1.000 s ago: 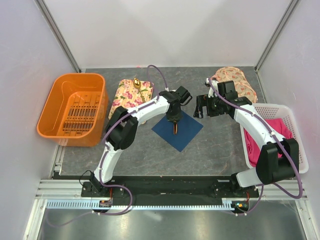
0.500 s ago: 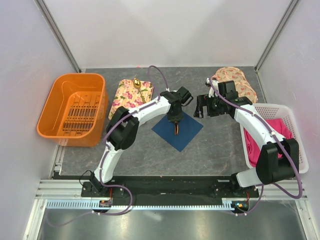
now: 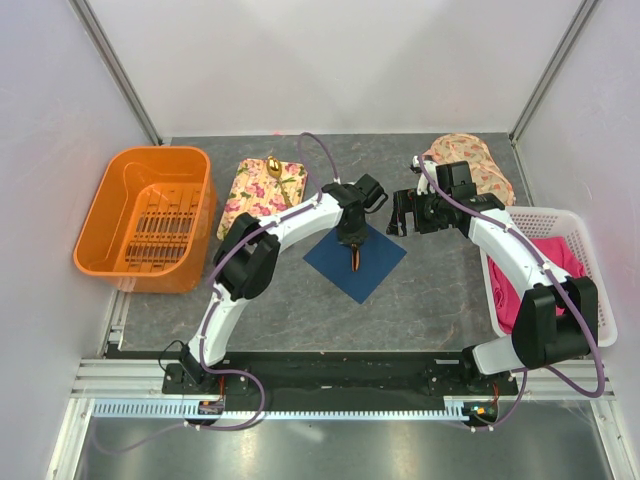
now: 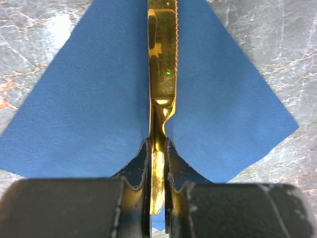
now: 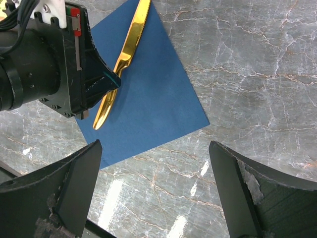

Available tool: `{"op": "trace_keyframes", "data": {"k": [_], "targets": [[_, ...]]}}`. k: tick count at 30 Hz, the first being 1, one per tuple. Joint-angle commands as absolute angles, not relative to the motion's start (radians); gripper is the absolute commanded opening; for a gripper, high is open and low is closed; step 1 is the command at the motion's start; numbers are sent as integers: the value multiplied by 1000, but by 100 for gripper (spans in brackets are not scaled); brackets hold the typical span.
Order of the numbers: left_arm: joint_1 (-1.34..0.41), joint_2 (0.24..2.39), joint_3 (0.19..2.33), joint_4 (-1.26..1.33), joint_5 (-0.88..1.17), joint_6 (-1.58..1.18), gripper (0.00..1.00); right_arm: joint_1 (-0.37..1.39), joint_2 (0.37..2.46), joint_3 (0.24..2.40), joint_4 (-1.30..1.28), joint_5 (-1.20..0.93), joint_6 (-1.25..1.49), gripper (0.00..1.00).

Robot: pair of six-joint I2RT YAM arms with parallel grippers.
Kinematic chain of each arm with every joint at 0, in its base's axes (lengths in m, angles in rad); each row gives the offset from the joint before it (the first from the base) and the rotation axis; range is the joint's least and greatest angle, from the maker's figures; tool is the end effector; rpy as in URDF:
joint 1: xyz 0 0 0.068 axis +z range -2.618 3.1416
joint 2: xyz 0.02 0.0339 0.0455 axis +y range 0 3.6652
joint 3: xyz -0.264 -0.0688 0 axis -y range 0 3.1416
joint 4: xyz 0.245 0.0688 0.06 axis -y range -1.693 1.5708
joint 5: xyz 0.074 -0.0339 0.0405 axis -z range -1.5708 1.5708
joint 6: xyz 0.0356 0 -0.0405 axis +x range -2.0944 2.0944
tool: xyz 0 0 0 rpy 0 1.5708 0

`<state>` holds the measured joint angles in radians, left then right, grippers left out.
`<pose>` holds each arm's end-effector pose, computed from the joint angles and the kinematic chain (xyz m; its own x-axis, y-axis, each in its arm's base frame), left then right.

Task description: Place the utensils on the paper napkin and roll it up

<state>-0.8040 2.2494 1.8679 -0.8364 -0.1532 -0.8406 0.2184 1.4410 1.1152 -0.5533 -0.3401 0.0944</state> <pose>0.3322 -0.3370 0.1810 -0.9373 -0.0884 -0.3372 -0.0348 0.9862 -0.1620 0.2959 0.0778 0.2709 -0.7874 -0.0837 -0.6108 -0.3393 0.8861 0.3159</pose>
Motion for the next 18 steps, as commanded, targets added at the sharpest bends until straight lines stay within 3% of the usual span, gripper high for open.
{"op": "trace_keyframes", "data": {"k": [1,16,18], "targets": [[-818,2272,1927,-827,-146,-885,2,213,1430,1118,-525,-351,104,98],[-819,2293,1931,-838,-167,-900,2,215,1422,1112,-526,-356,109,98],[-819,2289,1930,-831,-161,-896,9,213,1422,1112,-526,-356,107,98]]}}
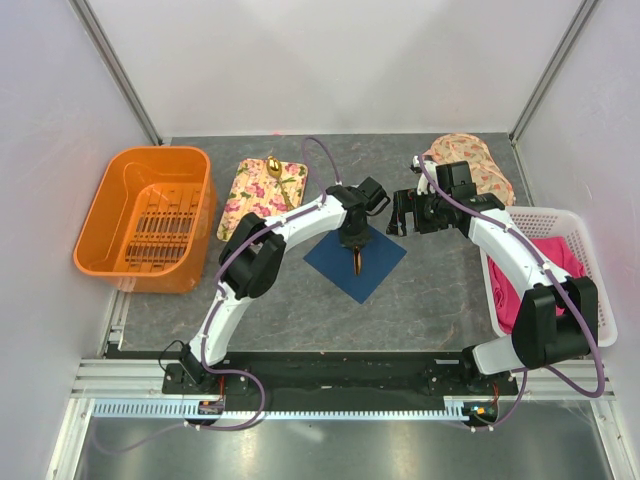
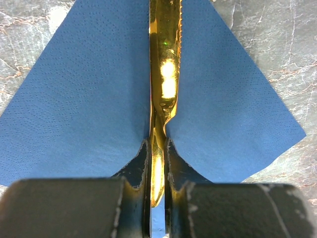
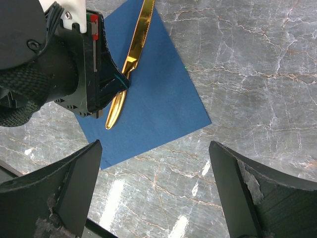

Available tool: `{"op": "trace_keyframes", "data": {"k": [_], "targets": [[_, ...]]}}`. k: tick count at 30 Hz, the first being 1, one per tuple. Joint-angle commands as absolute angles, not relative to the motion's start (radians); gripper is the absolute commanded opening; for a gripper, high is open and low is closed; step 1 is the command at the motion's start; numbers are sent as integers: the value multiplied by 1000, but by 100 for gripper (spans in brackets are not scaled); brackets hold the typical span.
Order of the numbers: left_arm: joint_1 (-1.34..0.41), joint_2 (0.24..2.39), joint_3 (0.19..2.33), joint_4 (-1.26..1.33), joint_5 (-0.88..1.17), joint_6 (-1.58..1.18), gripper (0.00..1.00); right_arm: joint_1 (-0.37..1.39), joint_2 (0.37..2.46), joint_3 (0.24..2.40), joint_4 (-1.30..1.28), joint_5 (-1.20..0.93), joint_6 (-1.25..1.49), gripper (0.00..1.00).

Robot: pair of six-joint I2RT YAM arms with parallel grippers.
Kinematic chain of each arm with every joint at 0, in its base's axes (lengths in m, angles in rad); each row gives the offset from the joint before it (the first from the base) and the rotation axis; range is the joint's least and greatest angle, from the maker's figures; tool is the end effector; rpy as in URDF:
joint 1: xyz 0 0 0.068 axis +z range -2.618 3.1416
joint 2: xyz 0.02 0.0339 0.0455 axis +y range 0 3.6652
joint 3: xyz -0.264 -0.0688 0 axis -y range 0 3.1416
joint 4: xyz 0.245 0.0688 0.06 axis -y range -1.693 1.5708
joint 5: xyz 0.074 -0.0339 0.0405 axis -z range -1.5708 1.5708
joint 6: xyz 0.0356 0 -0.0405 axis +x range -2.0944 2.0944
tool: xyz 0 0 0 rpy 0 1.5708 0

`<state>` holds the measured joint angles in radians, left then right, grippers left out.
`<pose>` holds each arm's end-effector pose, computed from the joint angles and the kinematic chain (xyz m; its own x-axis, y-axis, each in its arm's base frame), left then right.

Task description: Place the utensils on the paper napkin and roll it up

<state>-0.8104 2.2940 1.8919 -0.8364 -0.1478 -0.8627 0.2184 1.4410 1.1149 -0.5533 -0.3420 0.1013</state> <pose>0.3341 -0.3437 0.1675 -0.9430 -0.0988 -0.3179 -0.0503 0.9863 -0.1573 0.2959 0.0779 0.2708 -0.7900 -0.0777 -0.6082 -0.3347 0.8858 0.3215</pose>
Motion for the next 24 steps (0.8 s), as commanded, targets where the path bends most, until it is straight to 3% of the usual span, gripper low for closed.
{"op": "trace_keyframes", "data": {"k": [1,4,7,9,12,17,24], "targets": [[-819,2287,1933,-830,-160,-887,22,213,1420,1112,-525,-357,107,98],[-818,2255,1942,-819,-153,-855,43,212,1416,1103,-526,-371,109,98],[-805,2197,1936,-811,-141,-810,50,213,1416,1086,-525,-397,124,96],[-793,2162,1911,-801,-130,-781,52,212,1419,1074,-525,-414,138,92],[-767,2059,1833,-760,-106,-724,53,213,1428,1034,-494,-460,172,79],[-694,1884,1614,-681,-5,-572,49,213,1466,948,-390,-581,256,49],[-609,1761,1476,-614,193,-310,48,227,1520,859,-201,-615,330,34]]}}
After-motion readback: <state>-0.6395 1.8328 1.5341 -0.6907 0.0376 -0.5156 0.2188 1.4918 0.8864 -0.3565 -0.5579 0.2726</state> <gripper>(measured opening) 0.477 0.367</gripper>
